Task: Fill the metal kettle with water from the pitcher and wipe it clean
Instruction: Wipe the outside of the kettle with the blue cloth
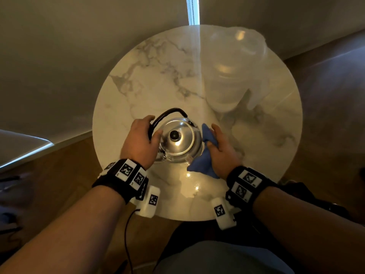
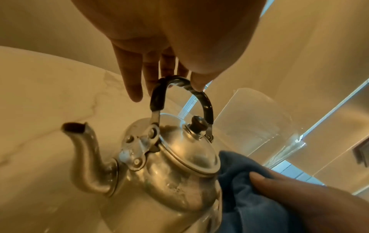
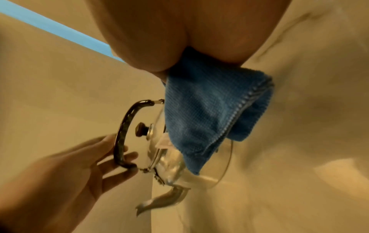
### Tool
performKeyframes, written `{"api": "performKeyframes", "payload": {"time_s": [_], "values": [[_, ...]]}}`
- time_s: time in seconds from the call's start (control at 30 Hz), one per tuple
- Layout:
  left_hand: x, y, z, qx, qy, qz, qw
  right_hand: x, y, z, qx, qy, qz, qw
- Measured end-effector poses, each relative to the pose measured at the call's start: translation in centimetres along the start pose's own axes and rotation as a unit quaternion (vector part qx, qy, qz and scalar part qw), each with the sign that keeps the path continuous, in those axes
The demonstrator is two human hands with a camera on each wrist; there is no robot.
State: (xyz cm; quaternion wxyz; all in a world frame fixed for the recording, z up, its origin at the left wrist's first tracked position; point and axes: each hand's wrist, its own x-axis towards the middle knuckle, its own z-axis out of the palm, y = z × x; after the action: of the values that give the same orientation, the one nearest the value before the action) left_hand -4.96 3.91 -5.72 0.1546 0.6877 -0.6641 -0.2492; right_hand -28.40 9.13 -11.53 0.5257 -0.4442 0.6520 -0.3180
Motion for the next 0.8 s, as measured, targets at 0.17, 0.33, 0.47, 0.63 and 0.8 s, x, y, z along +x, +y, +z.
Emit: {"api": "performKeyframes", "payload": {"time_s": [0.17, 0.33, 0.47, 0.63, 0.8], "values": [[0.2, 0.9, -0.9, 0.034, 0.023, 0.017, 0.999, -1.5, 1.0, 1.6, -0.085, -0.098, -0.053, 0.990], [-1.1, 2.4, -1.9, -0.011, -0.015, -0.003, 1.000, 0.1, 1.6, 3.0, -0.094, -0.041, -0.063, 0.993], [-0.9, 1.8, -1.6, -0.042, -0.042, -0.012, 0.998, 2.7, 0.1, 3.3, -0.048, -0.006, -0.060, 0.997], [0.4, 0.3, -1.8, -0.098, -0.071, -0.012, 0.993, -2.0, 1.8, 4.8, -0.067, -0.002, -0.033, 0.997], [1.6, -0.5, -2.0, -0.119, -0.083, -0.010, 0.989, 2.3, -0.4, 3.8, -0.049, 0.062, -0.017, 0.997]]}}
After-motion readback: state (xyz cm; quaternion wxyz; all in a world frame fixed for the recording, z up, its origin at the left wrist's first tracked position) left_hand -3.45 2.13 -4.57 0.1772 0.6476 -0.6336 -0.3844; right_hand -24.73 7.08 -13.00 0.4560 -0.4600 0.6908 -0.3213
